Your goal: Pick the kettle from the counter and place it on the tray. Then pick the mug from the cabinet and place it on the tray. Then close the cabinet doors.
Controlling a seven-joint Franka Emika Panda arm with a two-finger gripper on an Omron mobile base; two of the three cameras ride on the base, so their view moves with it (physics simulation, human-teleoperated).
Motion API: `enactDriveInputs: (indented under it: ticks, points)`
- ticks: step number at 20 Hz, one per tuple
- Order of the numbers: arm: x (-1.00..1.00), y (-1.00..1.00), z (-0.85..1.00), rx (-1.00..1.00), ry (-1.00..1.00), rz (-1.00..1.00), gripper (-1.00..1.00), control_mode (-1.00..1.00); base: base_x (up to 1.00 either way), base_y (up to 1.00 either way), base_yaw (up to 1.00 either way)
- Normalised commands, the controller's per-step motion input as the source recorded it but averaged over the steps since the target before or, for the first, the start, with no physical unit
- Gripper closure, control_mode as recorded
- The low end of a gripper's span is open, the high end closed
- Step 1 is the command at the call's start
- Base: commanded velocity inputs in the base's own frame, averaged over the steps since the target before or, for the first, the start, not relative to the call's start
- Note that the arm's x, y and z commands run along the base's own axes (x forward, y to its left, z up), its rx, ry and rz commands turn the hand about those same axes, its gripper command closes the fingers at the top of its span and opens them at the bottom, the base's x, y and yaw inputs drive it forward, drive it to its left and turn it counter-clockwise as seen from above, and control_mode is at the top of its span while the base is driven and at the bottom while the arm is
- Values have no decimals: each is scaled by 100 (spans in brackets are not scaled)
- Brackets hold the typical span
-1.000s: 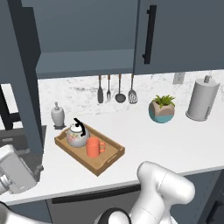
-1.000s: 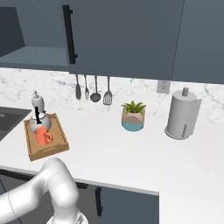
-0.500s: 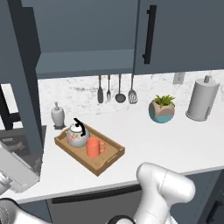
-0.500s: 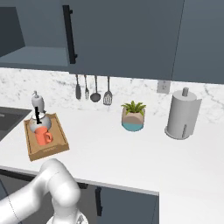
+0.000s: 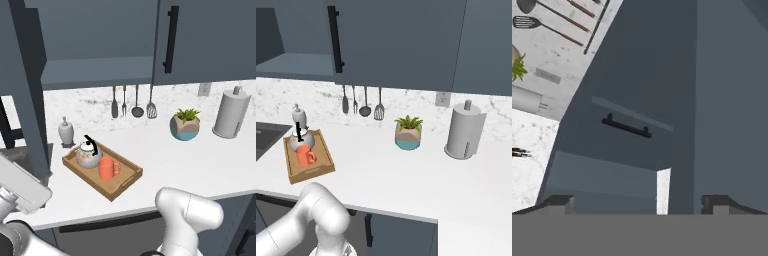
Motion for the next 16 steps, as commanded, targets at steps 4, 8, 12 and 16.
enactDriveInputs:
  ticks: [4,8,12,16]
  points:
    - [0,-42,34,3,10,4,-100,-100,0,0,0]
    - [0,-49,35,9,12,5,-100,-100,0,0,0]
    - [0,-55,38,9,13,8,-100,-100,0,0,0]
    - [5,-63,36,9,13,16,-100,-100,0,0,0]
